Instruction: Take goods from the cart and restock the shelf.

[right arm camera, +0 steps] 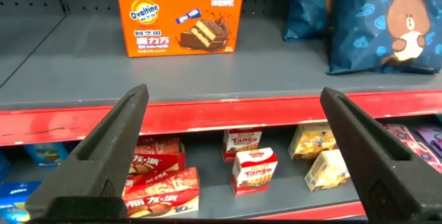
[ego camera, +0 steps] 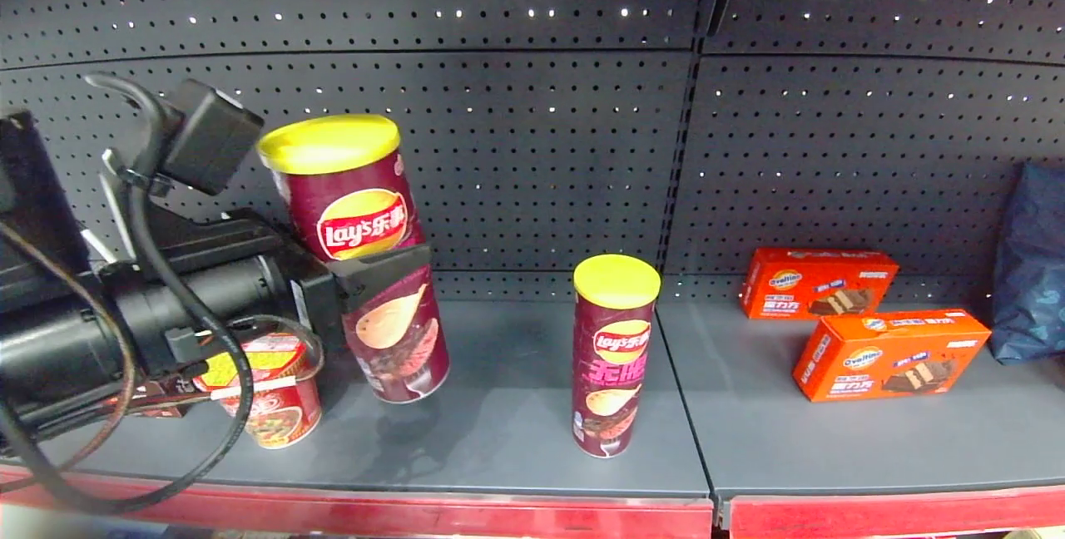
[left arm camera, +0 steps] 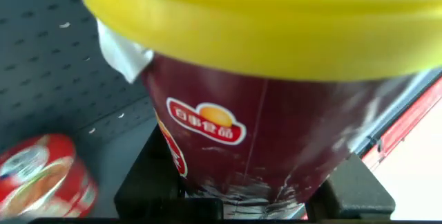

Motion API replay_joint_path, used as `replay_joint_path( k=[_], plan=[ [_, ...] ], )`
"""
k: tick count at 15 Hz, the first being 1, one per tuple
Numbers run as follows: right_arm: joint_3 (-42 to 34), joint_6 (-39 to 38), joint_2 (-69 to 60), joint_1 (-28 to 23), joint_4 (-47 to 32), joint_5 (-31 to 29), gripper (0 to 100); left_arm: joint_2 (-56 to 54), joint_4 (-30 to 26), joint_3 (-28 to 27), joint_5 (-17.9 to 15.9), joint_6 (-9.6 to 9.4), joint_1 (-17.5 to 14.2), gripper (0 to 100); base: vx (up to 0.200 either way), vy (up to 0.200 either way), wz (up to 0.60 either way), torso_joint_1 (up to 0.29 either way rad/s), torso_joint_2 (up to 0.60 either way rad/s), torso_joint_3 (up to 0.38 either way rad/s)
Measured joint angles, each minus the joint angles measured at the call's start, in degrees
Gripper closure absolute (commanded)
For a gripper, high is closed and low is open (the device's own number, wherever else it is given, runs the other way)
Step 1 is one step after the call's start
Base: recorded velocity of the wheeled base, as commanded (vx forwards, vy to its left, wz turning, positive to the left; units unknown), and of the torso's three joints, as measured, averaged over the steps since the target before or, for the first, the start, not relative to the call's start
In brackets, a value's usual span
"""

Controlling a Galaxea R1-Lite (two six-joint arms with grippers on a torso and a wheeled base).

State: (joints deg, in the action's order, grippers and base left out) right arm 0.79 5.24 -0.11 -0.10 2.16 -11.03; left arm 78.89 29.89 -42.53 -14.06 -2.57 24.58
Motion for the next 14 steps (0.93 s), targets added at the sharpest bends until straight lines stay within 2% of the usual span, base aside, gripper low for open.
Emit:
replay_joint_path(
  k=[2, 4, 8, 14],
  plan=[
    [0.0, 0.1, 0.0, 0.0, 0.0, 0.0, 0, 3.4, 0.5, -0.8, -3.0, 0.09, -0.2, 100, 0.000, 0.000, 0.00, 0.000, 0.00, 0.000],
    [0.0, 0.0, 0.0, 0.0, 0.0, 0.0, 0, 6.8, 0.6, -2.5, -4.5, 0.09, -0.7, 100, 0.000, 0.000, 0.00, 0.000, 0.00, 0.000],
    [0.0, 0.0, 0.0, 0.0, 0.0, -0.5, 0, 14.3, 0.6, -8.7, -13.1, -0.18, -3.0, 100, 0.000, 0.000, 0.00, 0.000, 0.00, 0.000],
    [0.0, 0.1, 0.0, 0.0, 0.0, 0.0, 0, 28.0, 2.2, -20.5, -16.0, -0.55, -4.2, 100, 0.000, 0.000, 0.00, 0.000, 0.00, 0.000]
  ],
)
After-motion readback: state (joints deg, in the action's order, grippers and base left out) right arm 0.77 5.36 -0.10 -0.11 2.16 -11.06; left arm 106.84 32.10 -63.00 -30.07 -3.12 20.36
